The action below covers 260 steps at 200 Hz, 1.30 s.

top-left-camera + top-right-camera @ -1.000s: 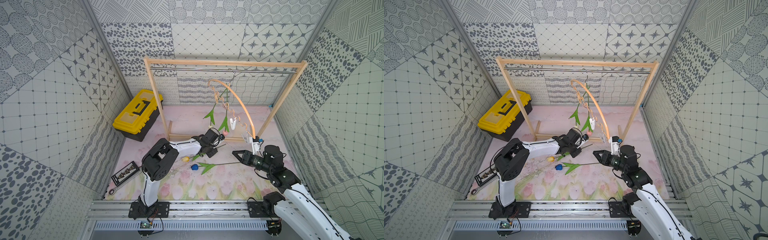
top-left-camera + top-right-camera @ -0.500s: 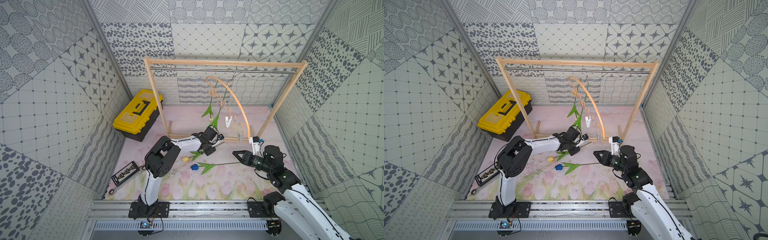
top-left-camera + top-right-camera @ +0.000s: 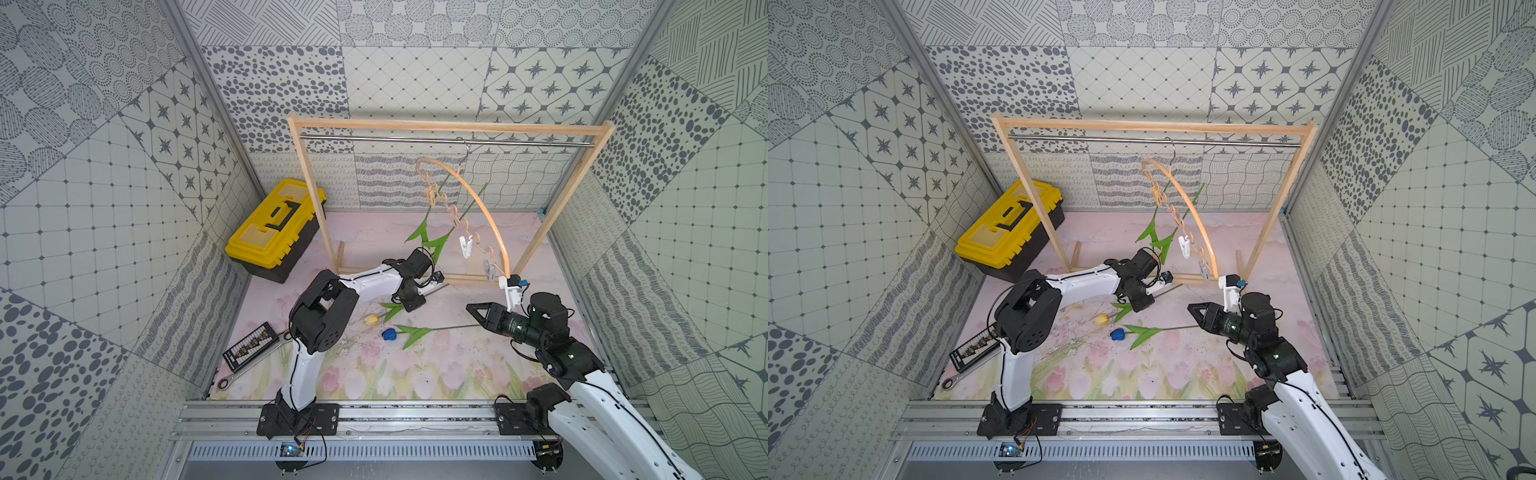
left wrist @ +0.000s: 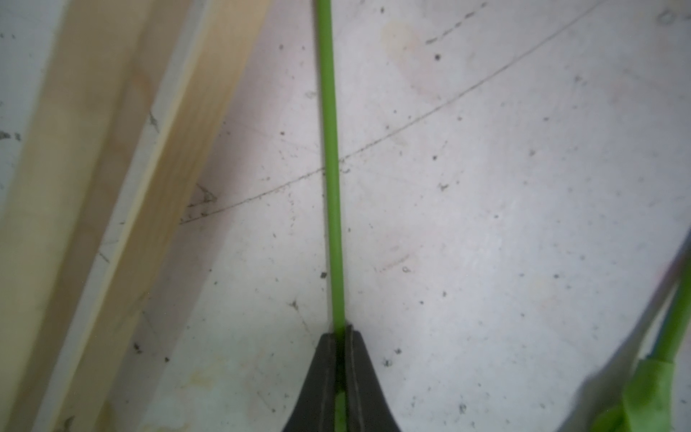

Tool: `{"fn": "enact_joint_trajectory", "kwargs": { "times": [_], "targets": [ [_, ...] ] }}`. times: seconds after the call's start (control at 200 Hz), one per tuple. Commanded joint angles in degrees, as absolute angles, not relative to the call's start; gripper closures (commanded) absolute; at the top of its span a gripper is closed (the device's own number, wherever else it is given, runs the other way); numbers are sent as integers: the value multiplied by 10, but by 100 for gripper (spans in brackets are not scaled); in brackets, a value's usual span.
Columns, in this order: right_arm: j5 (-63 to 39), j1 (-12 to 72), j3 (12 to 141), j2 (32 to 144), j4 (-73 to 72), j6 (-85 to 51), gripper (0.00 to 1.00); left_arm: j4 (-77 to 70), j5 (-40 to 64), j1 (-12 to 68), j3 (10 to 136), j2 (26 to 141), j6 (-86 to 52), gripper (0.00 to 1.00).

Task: Dry the flowers on a clothes hanger
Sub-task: Pick up the flower at the center of the board.

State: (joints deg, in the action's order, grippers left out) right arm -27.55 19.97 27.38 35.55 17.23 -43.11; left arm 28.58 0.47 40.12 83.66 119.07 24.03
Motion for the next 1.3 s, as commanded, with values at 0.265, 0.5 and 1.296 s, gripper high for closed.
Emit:
{"fn": "enact_joint_trajectory", "kwargs": {
  "times": [0.265, 0.5, 1.296],
  "targets": [
    [-274, 201, 273, 348, 156, -433, 67, 352, 103, 400, 846, 1160, 200, 100],
    [-258, 214, 246, 348, 110, -469, 67, 283, 135, 402, 766, 1037, 91, 100],
    [-140, 361, 212, 399, -58, -527, 58, -380, 336, 438, 479, 886, -536, 100]
  ]
}}
